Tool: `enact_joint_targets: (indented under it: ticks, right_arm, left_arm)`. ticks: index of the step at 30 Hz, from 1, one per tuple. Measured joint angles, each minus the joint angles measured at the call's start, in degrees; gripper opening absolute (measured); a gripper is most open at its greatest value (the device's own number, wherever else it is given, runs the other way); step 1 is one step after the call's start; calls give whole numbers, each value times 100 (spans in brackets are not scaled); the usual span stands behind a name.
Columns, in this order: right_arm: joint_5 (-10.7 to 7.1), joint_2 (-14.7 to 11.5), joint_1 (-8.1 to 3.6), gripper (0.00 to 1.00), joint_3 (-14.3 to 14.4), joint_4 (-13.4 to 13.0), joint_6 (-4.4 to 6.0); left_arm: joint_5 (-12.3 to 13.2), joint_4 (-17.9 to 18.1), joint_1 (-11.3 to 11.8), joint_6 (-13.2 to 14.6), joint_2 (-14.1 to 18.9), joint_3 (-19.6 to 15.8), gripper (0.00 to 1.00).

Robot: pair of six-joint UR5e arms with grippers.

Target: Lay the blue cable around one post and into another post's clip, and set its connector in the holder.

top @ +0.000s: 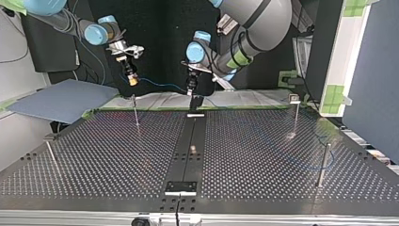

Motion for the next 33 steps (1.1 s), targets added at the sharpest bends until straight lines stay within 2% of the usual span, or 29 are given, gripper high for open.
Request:
enact_joint_targets:
  ticks: [8,16,25,33]
  right_arm:
    - [49,0,-70,0,-6,-21,92]
    - [57,1,-155,0,-10,-34,121]
    - [49,1,-319,0,-29,-24,134]
    - [45,1,-489,0,-62,6,155]
  left_arm:
    - [-4,-20,-192,62,2,0,0]
    - [44,-14,-390,34,2,69,0]
    - [89,-281,-656,-72,-4,469,0]
    - [75,-355,-704,-241,-8,614,0]
